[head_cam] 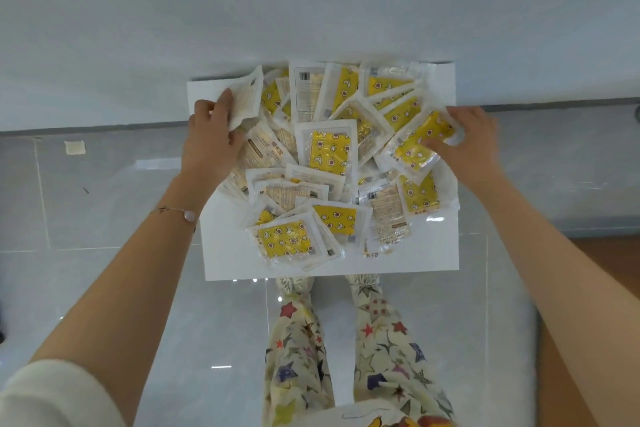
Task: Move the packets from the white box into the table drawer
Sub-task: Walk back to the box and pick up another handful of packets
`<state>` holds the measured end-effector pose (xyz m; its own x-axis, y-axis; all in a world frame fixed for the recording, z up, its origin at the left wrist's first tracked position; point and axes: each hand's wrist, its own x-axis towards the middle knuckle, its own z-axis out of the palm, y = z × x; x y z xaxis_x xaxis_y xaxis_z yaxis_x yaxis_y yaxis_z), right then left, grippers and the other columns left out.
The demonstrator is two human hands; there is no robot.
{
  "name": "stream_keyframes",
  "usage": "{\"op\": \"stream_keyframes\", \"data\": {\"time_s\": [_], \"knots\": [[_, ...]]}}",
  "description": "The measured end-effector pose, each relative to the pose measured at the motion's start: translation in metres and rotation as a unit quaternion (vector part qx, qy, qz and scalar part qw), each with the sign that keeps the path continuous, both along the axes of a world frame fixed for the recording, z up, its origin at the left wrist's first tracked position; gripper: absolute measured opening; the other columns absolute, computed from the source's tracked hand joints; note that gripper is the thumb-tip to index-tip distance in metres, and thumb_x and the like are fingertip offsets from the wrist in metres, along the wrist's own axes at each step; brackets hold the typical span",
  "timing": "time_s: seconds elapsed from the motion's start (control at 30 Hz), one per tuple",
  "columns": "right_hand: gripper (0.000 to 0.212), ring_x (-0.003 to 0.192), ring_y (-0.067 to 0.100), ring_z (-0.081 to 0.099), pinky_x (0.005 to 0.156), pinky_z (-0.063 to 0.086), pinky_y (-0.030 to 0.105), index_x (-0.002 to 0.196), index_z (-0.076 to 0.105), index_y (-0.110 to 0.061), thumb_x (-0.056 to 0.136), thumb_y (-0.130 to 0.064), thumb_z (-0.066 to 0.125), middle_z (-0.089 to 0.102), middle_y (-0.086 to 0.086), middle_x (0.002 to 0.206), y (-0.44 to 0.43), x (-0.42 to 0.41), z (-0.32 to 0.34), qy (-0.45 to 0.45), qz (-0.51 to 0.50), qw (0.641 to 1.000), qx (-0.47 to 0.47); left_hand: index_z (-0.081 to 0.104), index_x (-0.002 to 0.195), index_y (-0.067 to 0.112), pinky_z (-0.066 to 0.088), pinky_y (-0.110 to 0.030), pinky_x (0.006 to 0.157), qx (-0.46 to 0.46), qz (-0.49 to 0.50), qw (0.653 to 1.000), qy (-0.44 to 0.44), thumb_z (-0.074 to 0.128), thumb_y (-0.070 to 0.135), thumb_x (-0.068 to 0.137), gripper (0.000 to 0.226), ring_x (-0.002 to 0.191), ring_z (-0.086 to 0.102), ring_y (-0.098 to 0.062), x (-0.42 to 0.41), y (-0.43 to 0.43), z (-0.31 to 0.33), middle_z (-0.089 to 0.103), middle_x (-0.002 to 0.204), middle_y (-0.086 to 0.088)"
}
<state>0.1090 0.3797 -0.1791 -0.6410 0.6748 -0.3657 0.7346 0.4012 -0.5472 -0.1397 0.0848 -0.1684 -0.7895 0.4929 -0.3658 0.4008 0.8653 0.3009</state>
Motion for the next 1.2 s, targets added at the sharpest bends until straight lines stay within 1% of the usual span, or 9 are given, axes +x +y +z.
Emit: {"op": "stream_keyframes", "data": {"time_s": [0.13, 0.3, 0.4, 0.5, 0.63, 0.8, 1.03, 1.13, 1.2], "knots": [[0.066, 0.134, 0.030, 0.037, 0.112, 0.027, 0.042, 0.135, 0.050, -0.011, 0.076, -0.022, 0.080, 0.045, 0.007, 0.145, 0.002, -0.020, -0.003, 0.010, 0.091, 0.995, -0.038, 0.045, 0.137, 0.013, 0.049, -0.046, 0.078, 0.033, 0.028, 0.999, 0.029, 0.047, 0.021, 0.095, 0.043, 0.106, 0.051, -0.038, 0.002, -0.005, 0.002, 0.042, 0.129, -0.017], [0.071, 0.119, 0.028, 0.047, 0.096, 0.043, 0.039, 0.134, 0.042, -0.014, 0.074, -0.014, 0.080, 0.049, 0.008, 0.129, 0.000, -0.028, 0.003, 0.011, 0.058, 0.993, -0.104, 0.048, 0.120, 0.002, 0.032, -0.023, 0.066, 0.120, 0.118, 0.983, 0.070, 0.041, 0.020, 0.099, 0.028, 0.083, 0.047, -0.021, 0.007, -0.011, 0.015, 0.052, 0.112, -0.016], [0.087, 0.107, 0.017, 0.048, 0.078, 0.044, 0.025, 0.142, 0.030, -0.021, 0.072, -0.015, 0.083, 0.044, 0.000, 0.121, -0.005, -0.026, 0.005, 0.010, -0.013, 0.988, -0.151, 0.040, 0.105, 0.013, 0.038, -0.015, 0.055, 0.229, 0.181, 0.955, 0.049, 0.044, 0.024, 0.099, 0.013, 0.070, 0.055, 0.000, 0.011, -0.021, 0.029, 0.055, 0.088, 0.006], [0.087, 0.102, 0.014, 0.049, 0.077, 0.040, 0.022, 0.141, 0.033, -0.018, 0.071, -0.020, 0.084, 0.044, -0.003, 0.118, -0.006, -0.016, 0.008, -0.006, -0.065, 0.985, -0.159, 0.041, 0.101, 0.016, 0.044, -0.009, 0.059, 0.307, 0.250, 0.918, -0.014, 0.050, 0.029, 0.097, 0.016, 0.067, 0.055, 0.013, 0.016, -0.032, 0.039, 0.054, 0.083, 0.019], [0.064, 0.096, 0.016, 0.057, 0.075, 0.050, 0.023, 0.123, 0.044, -0.014, 0.071, -0.015, 0.083, 0.053, -0.004, 0.108, -0.005, 0.001, 0.024, 0.038, -0.174, 0.965, -0.193, 0.052, 0.110, 0.026, 0.055, -0.024, 0.074, 0.376, 0.371, 0.834, -0.157, 0.052, 0.036, 0.097, 0.017, 0.089, 0.067, -0.001, 0.038, -0.040, 0.053, 0.066, 0.101, 0.011], [0.055, 0.108, 0.034, 0.064, 0.093, 0.051, 0.055, 0.126, 0.049, -0.004, 0.078, -0.011, 0.076, 0.063, 0.017, 0.121, -0.003, 0.020, 0.041, 0.048, -0.249, 0.915, -0.315, 0.058, 0.112, 0.026, 0.058, -0.029, 0.072, 0.434, 0.413, 0.751, -0.278, 0.055, 0.035, 0.096, 0.018, 0.094, 0.071, -0.014, 0.075, -0.039, 0.076, 0.074, 0.098, 0.007], [0.040, 0.090, 0.021, 0.068, 0.078, 0.057, 0.042, 0.103, 0.050, -0.028, 0.079, -0.005, 0.072, 0.067, -0.002, 0.100, -0.018, 0.040, 0.080, 0.062, -0.266, 0.884, -0.379, 0.056, 0.115, 0.025, 0.060, -0.037, 0.074, 0.452, 0.416, 0.709, -0.345, 0.064, 0.030, 0.090, 0.027, 0.100, 0.070, -0.023, 0.114, -0.036, 0.116, 0.072, 0.110, 0.000], [0.037, 0.091, 0.024, 0.071, 0.067, 0.058, 0.034, 0.108, 0.060, -0.025, 0.080, -0.004, 0.071, 0.073, 0.000, 0.100, -0.028, 0.038, 0.121, 0.093, -0.234, 0.872, -0.420, 0.056, 0.115, 0.024, 0.059, -0.037, 0.073, 0.464, 0.420, 0.695, -0.354, 0.063, 0.026, 0.092, 0.025, 0.101, 0.070, -0.024, 0.125, -0.036, 0.148, 0.072, 0.112, -0.003], [0.042, 0.097, 0.027, 0.070, 0.072, 0.059, 0.036, 0.117, 0.060, -0.018, 0.079, -0.005, 0.071, 0.073, 0.005, 0.107, -0.038, 0.032, 0.151, 0.108, -0.214, 0.861, -0.449, 0.054, 0.117, 0.023, 0.059, -0.035, 0.071, 0.466, 0.429, 0.691, -0.348, 0.063, 0.026, 0.093, 0.026, 0.100, 0.070, -0.023, 0.131, -0.037, 0.172, 0.071, 0.111, -0.002]]}}
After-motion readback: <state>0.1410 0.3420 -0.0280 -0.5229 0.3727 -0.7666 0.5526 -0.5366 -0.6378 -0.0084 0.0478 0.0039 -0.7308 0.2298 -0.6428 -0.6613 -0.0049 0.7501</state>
